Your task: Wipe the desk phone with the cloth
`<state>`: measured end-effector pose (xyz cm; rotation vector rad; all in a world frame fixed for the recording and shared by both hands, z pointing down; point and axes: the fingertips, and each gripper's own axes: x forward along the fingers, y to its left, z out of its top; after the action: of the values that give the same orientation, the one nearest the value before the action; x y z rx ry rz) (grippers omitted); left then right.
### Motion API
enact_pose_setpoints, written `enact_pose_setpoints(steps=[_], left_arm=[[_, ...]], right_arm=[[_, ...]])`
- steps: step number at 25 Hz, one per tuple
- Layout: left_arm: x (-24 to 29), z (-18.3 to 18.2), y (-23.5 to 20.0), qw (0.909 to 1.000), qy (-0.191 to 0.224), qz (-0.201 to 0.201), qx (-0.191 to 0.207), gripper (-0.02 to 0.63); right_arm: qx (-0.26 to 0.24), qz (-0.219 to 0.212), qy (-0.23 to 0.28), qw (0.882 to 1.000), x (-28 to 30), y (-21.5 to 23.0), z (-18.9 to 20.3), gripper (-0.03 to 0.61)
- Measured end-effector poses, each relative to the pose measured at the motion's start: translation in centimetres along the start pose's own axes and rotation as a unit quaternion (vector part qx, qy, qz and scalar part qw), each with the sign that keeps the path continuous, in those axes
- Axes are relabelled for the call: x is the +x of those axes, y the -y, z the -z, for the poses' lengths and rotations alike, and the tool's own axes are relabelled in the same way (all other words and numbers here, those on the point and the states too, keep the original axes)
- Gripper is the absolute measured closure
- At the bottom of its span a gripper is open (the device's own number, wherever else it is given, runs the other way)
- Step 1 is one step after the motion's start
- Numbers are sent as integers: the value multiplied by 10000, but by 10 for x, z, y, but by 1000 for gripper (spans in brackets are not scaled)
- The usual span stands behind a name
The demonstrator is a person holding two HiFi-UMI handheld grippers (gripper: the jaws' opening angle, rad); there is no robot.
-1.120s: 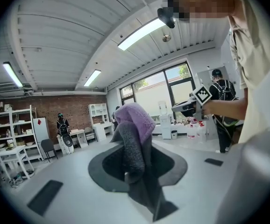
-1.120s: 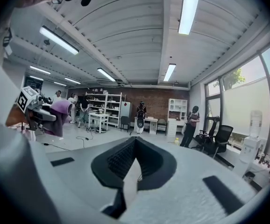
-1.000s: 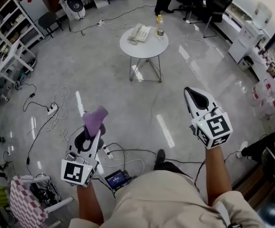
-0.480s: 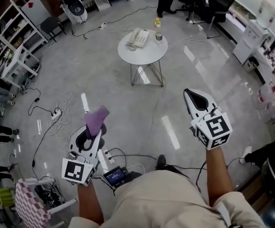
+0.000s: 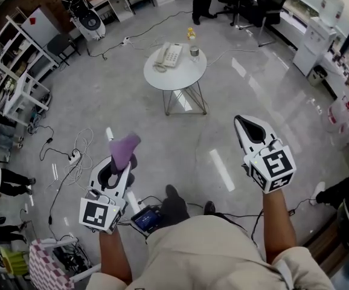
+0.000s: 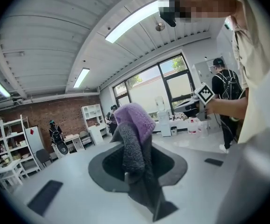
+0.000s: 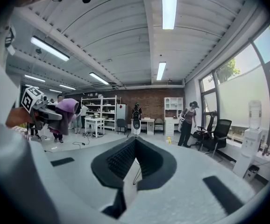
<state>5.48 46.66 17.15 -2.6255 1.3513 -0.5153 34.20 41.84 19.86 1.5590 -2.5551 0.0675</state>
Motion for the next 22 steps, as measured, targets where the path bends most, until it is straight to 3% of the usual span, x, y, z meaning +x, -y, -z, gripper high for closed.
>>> enact_pose_setpoints(steps=[10, 22], left_arm=[[78, 1, -46, 9979, 387, 523, -61, 517], [184, 21, -166, 9927, 561, 1043, -242, 515]], right_arm=[[-5, 609, -188, 9980, 30, 32, 5, 586], [36, 927, -302, 9952, 161, 32, -14, 587]])
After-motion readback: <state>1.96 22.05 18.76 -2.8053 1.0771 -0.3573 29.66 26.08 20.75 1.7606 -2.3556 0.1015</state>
